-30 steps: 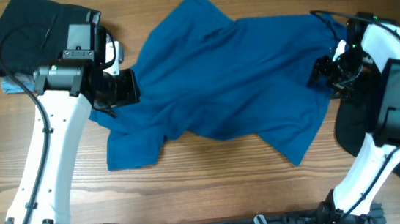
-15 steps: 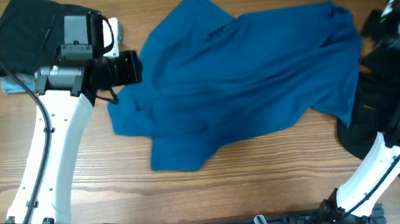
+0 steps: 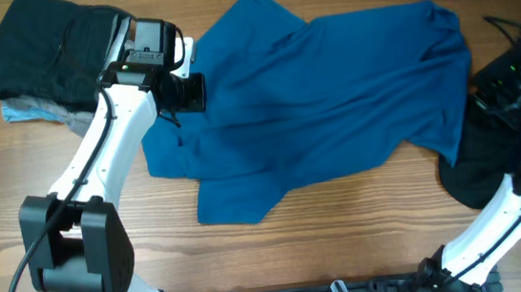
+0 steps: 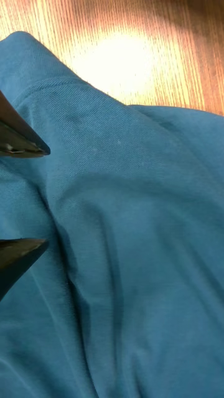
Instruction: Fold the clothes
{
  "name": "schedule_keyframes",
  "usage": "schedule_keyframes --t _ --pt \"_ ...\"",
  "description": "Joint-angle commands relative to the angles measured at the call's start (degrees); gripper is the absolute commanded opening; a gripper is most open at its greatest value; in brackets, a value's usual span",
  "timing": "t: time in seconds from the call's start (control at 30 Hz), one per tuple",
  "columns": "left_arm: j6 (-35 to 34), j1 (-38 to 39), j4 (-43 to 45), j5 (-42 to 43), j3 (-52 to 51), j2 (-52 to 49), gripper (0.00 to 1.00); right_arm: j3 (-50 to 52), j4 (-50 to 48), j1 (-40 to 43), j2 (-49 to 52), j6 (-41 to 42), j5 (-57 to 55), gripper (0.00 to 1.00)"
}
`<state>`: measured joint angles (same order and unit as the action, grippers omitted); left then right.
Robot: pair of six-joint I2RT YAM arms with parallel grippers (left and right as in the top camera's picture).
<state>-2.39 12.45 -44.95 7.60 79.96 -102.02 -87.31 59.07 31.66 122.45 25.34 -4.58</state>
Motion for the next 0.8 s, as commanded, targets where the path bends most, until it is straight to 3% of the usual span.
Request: schedule_keyframes --t 0.0,0.07,0.13,0.27,0.37,0.47,0.57,0.63,0.77 --pt "0.72 0.15 -0.04 0.72 -0.46 0.11 0.43 3.56 -3.45 7.76 0.13 1.9 -6.03 0.04" --pt "0.72 0.15 -0.26 0.72 -0.46 0.11 0.45 2.16 -4.04 12.98 0.11 2.8 -10.47 0.04" --pt "0.74 0.15 -0.81 0.7 -0.46 0.11 0.47 -3.04 -2.73 19.15 0.0 3.28 -7.78 0.04" --pt "0.72 0.15 -0.44 0.68 -0.46 0.11 0.57 -14.51 -0.85 25.68 -0.68 -2.93 13.55 0.06" --pt "0.72 0.13 0.72 0.68 -0.46 0.11 0.63 -17.27 0.96 24.74 -1.84 -10.16 22.88 0.24" --pt "0.7 0.15 3.39 0.74 -0.46 0.11 0.68 -17.27 4.72 20.44 -3.06 -19.08 29.49 0.34" --pt "1.62 0.37 7.52 5.38 -0.48 -0.52 0.59 -16.09 7.93 13.46 -3.04 -21.16 29.51 0.41" --pt "8.31 1.07 9.7 8.44 -0.48 -2.54 0.44 -14.88 8.79 7.72 -3.04 -24.28 29.49 0.41" --pt "9.7 1.14 13.92 7.54 -0.48 -9.73 0.15 -14.56 10.12 -0.96 -3.04 -27.02 26.84 0.41"
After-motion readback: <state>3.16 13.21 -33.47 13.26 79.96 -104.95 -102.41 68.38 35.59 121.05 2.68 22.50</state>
